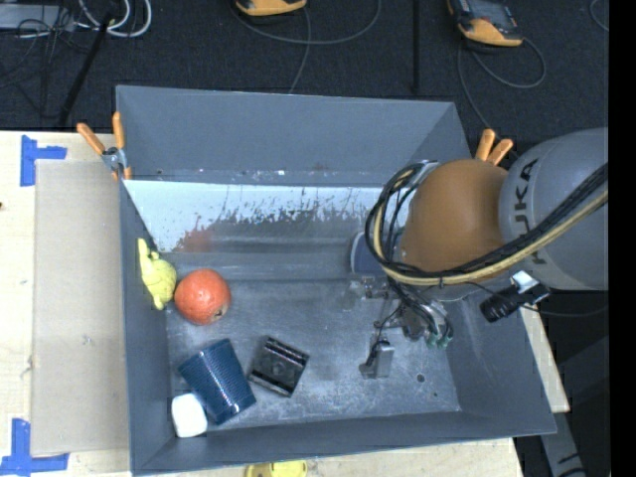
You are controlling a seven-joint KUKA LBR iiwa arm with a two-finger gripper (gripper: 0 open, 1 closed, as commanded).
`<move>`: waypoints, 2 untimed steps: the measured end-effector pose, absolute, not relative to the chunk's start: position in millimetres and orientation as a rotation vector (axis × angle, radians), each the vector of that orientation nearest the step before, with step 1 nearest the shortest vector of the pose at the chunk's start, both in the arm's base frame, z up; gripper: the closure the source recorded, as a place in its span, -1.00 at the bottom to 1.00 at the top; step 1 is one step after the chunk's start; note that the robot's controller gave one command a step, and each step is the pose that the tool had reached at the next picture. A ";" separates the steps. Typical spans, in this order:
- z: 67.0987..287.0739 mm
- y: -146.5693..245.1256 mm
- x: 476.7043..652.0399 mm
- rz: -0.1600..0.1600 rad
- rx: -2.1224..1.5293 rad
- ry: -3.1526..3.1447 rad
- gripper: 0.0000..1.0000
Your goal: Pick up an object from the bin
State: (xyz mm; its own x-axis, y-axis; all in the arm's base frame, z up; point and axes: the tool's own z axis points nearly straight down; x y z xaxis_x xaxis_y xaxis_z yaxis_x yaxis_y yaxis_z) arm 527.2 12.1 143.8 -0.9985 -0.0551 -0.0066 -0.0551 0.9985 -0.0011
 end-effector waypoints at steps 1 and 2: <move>83.9 35.8 510.2 0.000 -0.282 3.125 -1.00; 64.4 85.2 528.6 -0.001 -0.266 3.136 -1.00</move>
Offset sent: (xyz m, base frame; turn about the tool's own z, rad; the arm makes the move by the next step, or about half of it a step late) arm 0.0133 0.0917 -0.0738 -0.1073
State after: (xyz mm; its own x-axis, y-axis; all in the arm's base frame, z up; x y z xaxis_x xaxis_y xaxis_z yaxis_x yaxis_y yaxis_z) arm 528.6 85.2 64.4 -0.9856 -0.1687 0.0053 -0.1687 0.9857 -0.0002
